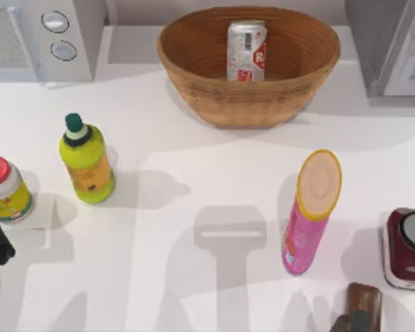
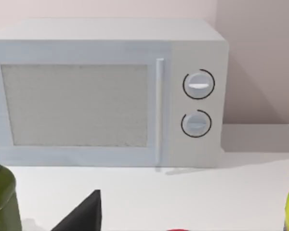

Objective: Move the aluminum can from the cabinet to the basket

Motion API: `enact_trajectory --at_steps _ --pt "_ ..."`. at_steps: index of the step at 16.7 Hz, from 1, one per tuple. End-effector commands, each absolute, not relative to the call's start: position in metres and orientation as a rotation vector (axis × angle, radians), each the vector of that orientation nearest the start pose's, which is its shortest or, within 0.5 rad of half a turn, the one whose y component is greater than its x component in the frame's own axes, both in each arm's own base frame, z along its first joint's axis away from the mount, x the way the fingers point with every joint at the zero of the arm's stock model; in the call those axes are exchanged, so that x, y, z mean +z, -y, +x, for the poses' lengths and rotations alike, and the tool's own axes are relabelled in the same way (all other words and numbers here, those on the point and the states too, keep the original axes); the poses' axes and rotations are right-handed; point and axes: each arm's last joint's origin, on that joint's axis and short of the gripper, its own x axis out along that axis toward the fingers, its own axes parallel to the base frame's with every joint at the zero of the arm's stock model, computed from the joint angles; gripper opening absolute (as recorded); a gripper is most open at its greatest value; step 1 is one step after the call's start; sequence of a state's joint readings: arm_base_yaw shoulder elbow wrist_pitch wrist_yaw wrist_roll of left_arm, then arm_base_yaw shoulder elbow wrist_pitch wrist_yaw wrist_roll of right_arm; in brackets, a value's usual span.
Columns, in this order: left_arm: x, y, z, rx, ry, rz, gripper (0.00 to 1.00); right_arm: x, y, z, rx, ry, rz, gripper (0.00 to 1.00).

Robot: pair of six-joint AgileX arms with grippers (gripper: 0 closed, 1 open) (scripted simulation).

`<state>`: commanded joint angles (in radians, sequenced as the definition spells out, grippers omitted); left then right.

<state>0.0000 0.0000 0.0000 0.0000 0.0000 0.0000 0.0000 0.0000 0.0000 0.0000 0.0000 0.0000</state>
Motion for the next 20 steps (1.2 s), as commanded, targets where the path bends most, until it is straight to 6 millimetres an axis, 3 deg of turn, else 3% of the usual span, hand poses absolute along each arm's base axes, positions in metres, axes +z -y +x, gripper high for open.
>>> enact_trajectory --at_steps 5,7,11,14,16,18,20 --pt "0.160 0.001 0.106 0.000 0.000 0.000 1.00 0.164 0.002 0.106 -0.003 0.009 -0.003 1.00" --pt "0.160 0.001 0.106 0.000 0.000 0.000 1.00 0.182 0.006 0.106 -0.018 0.057 -0.016 1.00" --pt "0.160 0.001 0.106 0.000 0.000 0.000 1.00 0.240 0.026 0.115 -0.078 0.196 -0.091 1.00" --pt "0.160 0.001 0.106 0.000 0.000 0.000 1.00 0.280 0.052 0.131 -0.122 0.289 -0.186 1.00" --pt "0.160 0.001 0.106 0.000 0.000 0.000 1.00 0.296 0.076 0.144 -0.137 0.332 -0.258 1.00" --pt "0.160 0.001 0.106 0.000 0.000 0.000 1.00 0.299 0.104 0.156 -0.138 0.341 -0.316 1.00" --pt "0.160 0.001 0.106 0.000 0.000 0.000 1.00 0.288 0.136 0.166 -0.129 0.308 -0.339 1.00"
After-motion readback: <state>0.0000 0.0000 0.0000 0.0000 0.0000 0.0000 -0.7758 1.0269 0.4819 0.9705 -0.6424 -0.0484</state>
